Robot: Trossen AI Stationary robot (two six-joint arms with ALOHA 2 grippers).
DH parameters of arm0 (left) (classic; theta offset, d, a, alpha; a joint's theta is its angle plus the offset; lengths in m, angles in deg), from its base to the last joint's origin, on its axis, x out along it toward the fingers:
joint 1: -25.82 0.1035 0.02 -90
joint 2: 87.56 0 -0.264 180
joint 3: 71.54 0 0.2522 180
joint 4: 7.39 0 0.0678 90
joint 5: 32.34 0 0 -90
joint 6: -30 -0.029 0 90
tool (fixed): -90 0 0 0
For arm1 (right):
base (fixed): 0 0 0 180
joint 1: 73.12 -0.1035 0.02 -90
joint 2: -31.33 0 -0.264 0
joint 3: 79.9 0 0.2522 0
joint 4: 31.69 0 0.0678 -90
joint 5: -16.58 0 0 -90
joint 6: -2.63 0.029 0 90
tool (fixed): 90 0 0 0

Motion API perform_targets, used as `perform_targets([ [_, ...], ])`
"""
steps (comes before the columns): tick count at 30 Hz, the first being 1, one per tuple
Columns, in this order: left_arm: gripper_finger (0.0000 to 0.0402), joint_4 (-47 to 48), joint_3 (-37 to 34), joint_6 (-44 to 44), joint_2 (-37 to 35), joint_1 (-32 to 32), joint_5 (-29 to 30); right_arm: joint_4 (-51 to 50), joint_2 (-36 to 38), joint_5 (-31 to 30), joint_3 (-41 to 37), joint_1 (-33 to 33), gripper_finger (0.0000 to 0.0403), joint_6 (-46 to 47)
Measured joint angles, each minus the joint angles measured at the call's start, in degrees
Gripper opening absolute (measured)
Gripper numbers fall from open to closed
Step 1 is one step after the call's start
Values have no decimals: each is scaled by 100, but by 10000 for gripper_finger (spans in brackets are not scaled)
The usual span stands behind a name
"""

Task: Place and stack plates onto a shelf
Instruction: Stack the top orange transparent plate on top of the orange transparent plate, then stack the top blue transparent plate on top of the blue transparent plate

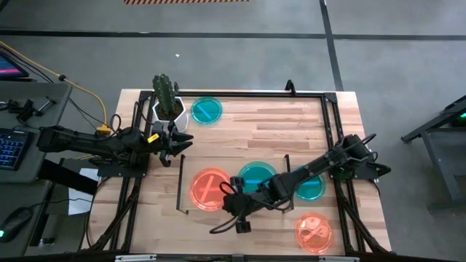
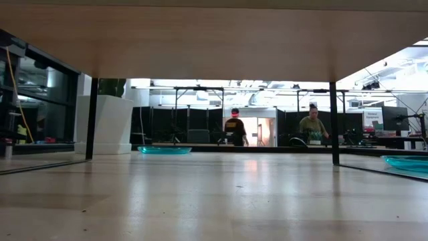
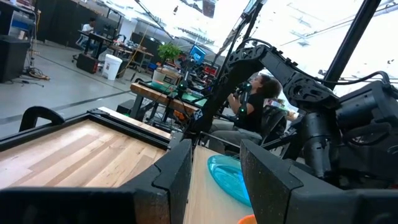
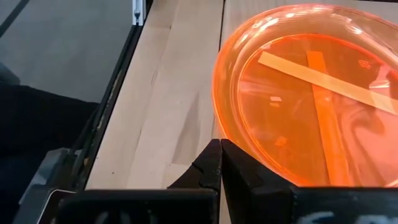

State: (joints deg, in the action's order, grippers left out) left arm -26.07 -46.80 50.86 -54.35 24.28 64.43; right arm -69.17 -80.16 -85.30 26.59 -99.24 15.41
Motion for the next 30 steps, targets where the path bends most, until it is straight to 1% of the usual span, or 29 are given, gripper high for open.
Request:
perform_targets([
  [17,129,0,0,0,-1,2,0,36,0,-59,0,343,0,-130],
  [20,129,4,0,-1,0,0,0,-152,60,-59,0,360,0,-152],
  [22,129,15,0,0,-2,0,-4,-446,240,-127,-2,301,0,-144],
  [23,129,23,0,0,-2,0,-7,-605,361,-198,-2,257,0,-109],
  [25,129,52,0,0,0,0,-9,-1044,629,-538,0,140,0,53],
  [30,129,79,0,4,-2,0,-20,-2284,1234,-1845,0,-238,0,821],
])
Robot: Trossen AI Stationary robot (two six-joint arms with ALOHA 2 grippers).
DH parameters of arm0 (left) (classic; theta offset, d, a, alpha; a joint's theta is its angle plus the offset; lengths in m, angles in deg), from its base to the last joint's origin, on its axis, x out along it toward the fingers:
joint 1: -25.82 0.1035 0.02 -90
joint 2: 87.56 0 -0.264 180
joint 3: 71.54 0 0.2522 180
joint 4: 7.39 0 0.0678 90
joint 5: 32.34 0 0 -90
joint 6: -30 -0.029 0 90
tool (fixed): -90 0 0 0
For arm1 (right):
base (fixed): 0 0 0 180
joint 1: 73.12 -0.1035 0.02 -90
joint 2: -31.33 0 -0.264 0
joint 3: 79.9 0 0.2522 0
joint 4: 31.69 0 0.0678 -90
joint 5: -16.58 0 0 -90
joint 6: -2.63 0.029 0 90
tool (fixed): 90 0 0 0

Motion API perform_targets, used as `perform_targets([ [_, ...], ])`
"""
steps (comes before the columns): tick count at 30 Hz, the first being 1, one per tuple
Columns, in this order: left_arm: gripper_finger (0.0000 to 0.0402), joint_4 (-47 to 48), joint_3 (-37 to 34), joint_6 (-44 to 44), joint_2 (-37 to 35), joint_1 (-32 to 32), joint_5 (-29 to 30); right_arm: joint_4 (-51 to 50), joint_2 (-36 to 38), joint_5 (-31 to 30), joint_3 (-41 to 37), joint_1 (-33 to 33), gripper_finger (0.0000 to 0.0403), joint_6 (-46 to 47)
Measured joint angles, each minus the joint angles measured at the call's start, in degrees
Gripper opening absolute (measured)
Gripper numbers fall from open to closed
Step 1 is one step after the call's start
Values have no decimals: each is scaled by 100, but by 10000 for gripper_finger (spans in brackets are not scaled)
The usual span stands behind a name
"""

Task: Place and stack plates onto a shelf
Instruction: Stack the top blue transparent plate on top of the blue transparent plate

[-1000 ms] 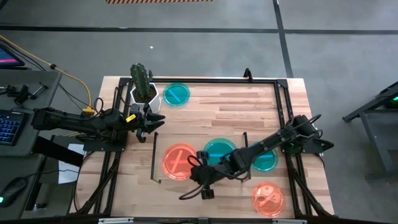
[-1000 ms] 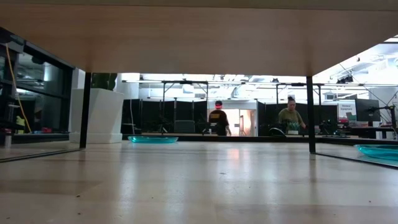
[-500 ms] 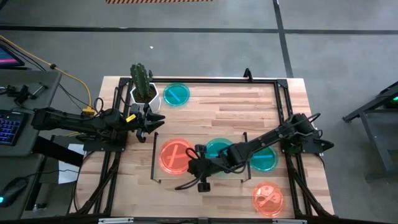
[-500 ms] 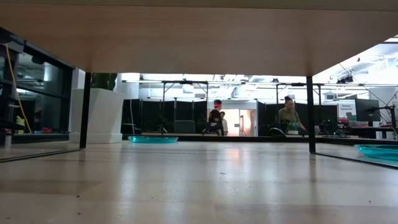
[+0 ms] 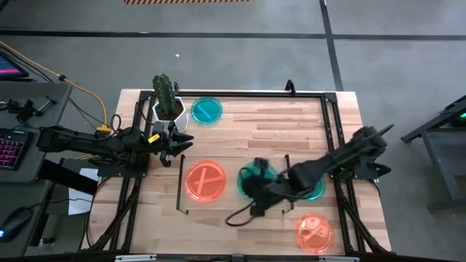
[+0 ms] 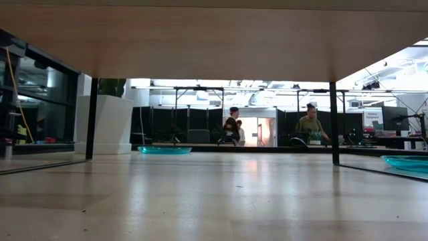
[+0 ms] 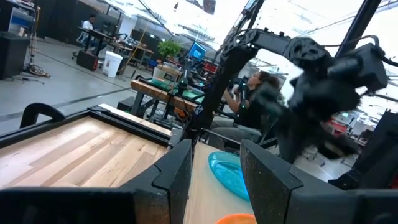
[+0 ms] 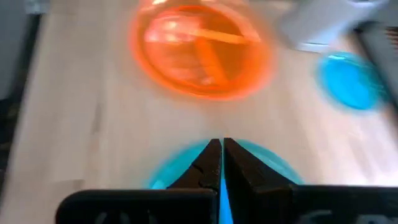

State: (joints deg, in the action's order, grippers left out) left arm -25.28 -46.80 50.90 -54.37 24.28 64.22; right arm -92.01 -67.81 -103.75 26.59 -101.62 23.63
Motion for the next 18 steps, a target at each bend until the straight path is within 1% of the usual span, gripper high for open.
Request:
perform_targets([
  [2,129,6,0,4,2,0,-2,-384,210,-523,-41,-165,0,402],
  [4,129,4,0,4,0,-2,-2,-548,441,-884,-312,-286,0,753],
  [8,129,-33,0,110,0,-1,-4,-512,1129,-999,-1242,-373,0,1458],
  [11,129,-100,0,68,2,0,-2,-302,1776,-1316,-2024,-326,0,1829],
  [14,129,-167,0,-100,0,0,2,90,2545,-1764,-2771,-221,0,2075],
  [18,129,-171,0,-350,2,0,335,689,3552,-2306,-3685,1,0,2239],
])
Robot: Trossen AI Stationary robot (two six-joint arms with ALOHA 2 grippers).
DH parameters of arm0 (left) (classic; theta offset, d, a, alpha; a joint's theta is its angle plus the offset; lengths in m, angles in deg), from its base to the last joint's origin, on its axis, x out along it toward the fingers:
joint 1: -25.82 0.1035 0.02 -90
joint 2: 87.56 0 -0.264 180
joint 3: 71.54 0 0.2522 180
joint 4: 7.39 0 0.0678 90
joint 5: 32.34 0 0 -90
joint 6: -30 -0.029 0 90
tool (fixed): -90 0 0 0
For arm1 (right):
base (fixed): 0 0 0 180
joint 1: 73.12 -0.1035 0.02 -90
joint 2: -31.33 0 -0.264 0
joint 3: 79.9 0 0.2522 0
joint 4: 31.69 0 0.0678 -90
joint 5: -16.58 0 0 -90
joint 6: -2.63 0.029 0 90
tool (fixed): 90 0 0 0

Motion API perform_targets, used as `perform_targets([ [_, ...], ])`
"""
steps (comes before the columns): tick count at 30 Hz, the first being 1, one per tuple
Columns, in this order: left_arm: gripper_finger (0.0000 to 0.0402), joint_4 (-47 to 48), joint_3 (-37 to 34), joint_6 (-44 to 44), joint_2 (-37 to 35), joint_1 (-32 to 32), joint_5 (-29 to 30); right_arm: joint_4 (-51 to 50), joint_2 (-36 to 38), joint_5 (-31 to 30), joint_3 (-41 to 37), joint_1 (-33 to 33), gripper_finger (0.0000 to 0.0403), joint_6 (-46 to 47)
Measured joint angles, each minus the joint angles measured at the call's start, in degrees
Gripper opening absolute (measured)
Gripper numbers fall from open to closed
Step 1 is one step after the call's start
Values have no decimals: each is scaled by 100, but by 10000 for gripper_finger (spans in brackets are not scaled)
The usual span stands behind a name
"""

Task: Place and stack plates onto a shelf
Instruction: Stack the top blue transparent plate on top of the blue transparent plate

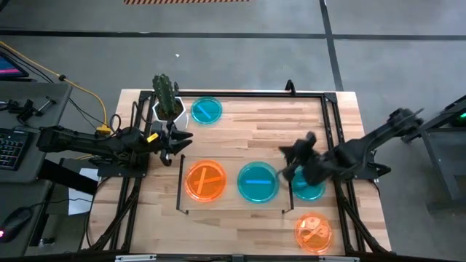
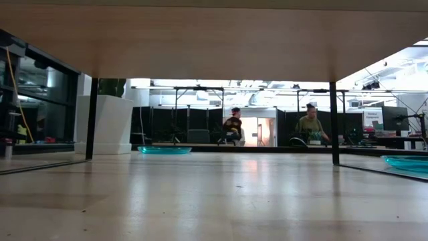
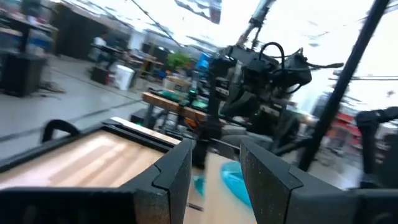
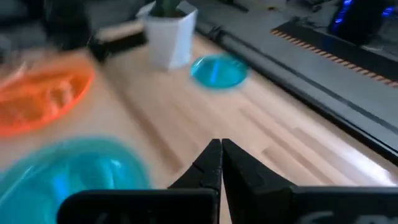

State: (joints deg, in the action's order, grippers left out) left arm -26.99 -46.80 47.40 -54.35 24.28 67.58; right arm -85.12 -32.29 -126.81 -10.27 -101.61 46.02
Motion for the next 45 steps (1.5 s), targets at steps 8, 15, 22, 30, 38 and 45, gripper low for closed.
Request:
perform_targets([
  [8,129,108,273,386,381,3,329,1932,1151,-60,-1536,426,0,-570],
  [15,129,2373,2486,278,1988,437,311,2888,1233,310,-2126,807,0,-887],
  [22,129,4386,4709,-60,3902,1312,311,2919,1220,30,-2199,900,0,-884],
  [30,129,5908,6193,-208,5709,2051,279,2923,1220,-170,-2199,900,0,-335],
  [38,129,6667,6805,42,6824,2688,199,2946,1034,-102,-2199,892,0,-77],
  [45,129,6707,6808,458,7373,2931,-451,3119,599,-82,-2199,891,0,24],
])
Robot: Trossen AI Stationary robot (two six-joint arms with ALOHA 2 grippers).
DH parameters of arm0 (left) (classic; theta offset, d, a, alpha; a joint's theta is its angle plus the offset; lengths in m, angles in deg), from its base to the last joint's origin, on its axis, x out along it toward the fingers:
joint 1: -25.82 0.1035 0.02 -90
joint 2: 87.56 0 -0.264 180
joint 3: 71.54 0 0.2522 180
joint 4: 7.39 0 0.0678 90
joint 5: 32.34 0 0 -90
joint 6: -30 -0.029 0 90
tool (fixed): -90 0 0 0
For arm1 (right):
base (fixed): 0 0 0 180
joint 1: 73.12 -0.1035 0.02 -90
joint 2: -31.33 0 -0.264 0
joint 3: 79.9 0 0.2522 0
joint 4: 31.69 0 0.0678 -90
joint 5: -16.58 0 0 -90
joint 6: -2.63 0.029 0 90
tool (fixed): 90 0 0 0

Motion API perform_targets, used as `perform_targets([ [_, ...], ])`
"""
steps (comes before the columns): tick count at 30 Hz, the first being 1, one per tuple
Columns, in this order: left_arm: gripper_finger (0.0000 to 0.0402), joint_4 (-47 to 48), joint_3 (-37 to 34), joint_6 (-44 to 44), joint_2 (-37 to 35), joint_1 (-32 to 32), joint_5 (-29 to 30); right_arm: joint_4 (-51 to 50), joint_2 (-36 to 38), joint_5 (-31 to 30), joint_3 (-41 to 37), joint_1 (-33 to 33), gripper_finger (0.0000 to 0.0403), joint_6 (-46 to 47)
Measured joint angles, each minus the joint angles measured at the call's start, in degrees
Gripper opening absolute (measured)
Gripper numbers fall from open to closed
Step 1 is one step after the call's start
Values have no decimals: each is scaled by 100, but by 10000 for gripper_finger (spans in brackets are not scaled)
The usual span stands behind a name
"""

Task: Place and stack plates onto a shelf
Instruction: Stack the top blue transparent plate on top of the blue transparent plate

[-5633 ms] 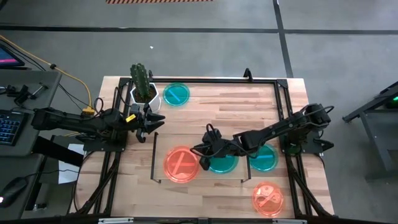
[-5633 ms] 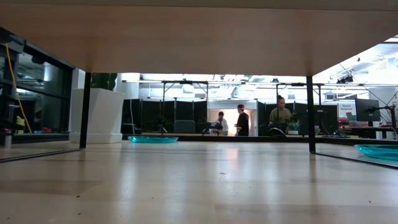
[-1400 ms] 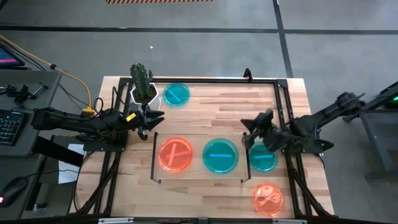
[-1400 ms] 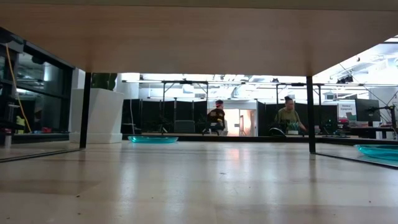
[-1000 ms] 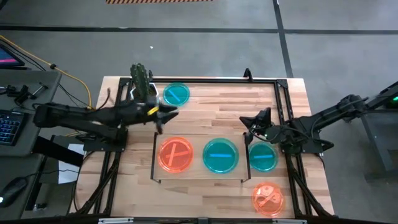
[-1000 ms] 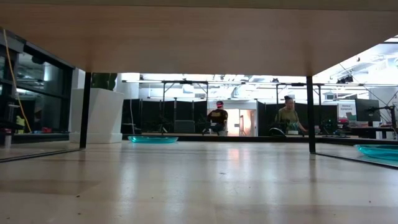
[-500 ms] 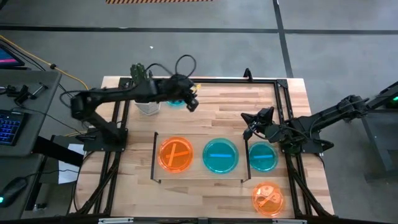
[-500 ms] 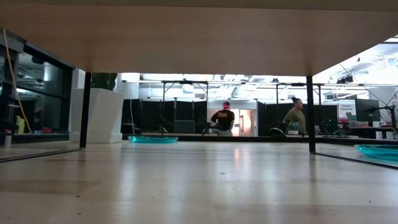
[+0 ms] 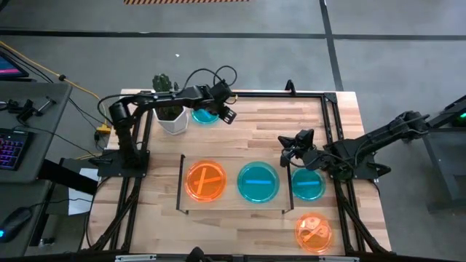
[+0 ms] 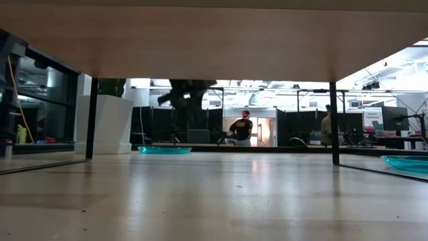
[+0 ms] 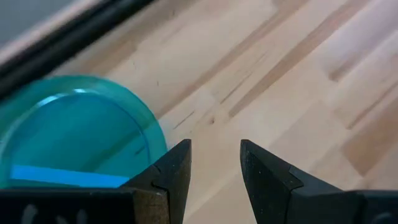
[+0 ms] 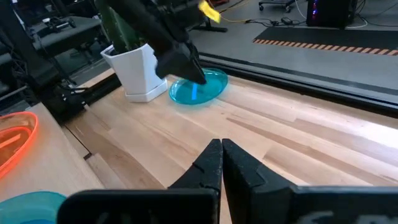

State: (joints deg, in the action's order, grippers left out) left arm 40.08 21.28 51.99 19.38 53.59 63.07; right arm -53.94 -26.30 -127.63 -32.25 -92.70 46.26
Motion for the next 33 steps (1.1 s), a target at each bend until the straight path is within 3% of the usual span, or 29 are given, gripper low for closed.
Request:
perform_targets([
  [7,129,35,0,47,482,-34,294,192,-85,0,0,9,0,2],
  [14,129,140,4,44,668,-42,1233,251,-83,0,0,9,0,-7],
  [33,129,-85,-74,-65,1047,-162,1419,282,-83,-2,0,8,0,3],
])
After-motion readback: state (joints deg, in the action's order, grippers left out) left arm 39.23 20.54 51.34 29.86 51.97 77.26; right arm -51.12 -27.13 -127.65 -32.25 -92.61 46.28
